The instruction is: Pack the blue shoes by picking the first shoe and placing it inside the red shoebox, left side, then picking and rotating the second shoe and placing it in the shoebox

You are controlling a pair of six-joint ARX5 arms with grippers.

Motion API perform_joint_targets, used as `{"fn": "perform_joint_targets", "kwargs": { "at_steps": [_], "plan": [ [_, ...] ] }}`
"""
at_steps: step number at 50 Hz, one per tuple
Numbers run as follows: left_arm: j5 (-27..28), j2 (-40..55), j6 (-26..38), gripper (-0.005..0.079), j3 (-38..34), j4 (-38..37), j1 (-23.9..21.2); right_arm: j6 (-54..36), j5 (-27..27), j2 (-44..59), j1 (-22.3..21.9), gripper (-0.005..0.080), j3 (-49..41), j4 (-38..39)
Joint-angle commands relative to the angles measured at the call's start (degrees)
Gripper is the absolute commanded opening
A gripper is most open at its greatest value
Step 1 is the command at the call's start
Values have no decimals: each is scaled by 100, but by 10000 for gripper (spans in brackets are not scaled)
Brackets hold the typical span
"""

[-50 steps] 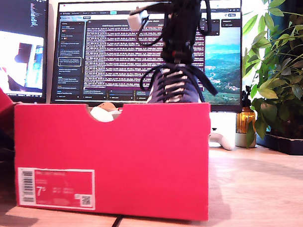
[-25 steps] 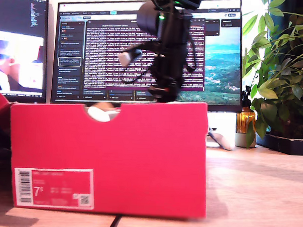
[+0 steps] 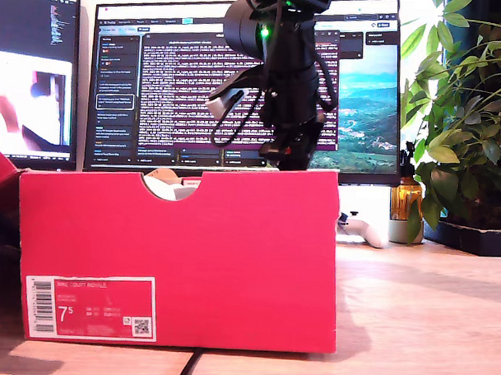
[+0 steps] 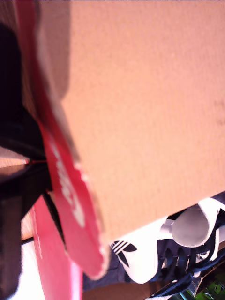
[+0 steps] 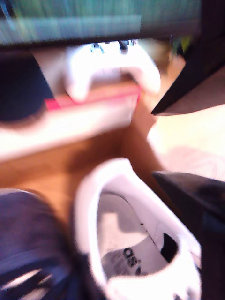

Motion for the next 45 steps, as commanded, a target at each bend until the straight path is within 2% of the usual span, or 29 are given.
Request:
{"fn": "perform_joint_targets", "kwargs": {
  "at_steps": [1, 10, 20, 33, 45],
  "plan": [
    [7, -151, 42, -20, -98, -94, -22, 118, -7, -256, 31, 282, 33, 48],
    [-24, -752, 201, -20, 229, -1156, -28, 262, -7, -319, -11, 248, 33, 37],
    [-369, -1703, 457, -20, 553, -2312, -46, 417, -52, -319, -26, 247, 33, -81],
    [-378, -2514, 492, -20, 942, -3091, -66, 675, -181, -319, -188, 247, 33, -212],
    [-487, -2780, 728, -20, 1775, -3416, -63, 1198, -212, -319, -308, 247, 33, -584]
  ]
}}
